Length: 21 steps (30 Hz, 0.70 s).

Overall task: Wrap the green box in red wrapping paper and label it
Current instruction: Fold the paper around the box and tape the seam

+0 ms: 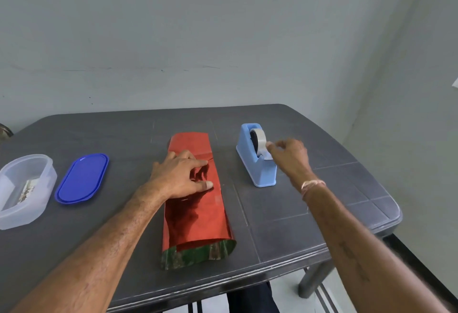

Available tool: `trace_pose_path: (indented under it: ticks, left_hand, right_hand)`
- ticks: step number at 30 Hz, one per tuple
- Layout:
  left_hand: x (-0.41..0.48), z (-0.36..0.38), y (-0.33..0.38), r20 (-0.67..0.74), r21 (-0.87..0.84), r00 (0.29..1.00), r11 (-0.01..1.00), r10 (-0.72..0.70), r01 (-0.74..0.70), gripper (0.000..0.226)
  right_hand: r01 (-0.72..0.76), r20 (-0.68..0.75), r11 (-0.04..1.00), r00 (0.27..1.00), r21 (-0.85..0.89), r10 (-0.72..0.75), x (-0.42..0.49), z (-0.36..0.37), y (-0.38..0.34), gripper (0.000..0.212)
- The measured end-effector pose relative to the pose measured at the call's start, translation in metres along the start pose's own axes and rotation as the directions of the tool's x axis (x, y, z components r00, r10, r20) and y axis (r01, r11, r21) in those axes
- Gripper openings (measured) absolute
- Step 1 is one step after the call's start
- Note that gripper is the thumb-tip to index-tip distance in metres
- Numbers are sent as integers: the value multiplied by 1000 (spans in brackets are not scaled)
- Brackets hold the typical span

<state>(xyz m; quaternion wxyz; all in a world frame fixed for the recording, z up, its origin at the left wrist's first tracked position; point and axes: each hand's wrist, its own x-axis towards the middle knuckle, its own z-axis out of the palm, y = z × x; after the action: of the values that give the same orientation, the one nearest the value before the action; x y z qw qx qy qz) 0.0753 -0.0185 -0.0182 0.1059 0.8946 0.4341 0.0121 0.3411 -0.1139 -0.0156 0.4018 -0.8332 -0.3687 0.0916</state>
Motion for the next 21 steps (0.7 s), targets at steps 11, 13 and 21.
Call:
trace_pose_path:
  ticks: [11,13,21]
  left_hand:
    - [2,6,-5,-18,-64,1000,998,12,-14,77]
    - [1,7,-6,-28,-78,1000,997,12,-14,76]
    - [1,10,-6,-41,-108,999,994,16,-21,75]
  right_hand:
    - [-441,464,868,833,228,301,18,-21,-14,37]
    - [-450,456,855,837,257,303,17,-17,-14,37]
    - [-484,449,772,845,412,291,11,-15,-8,13]
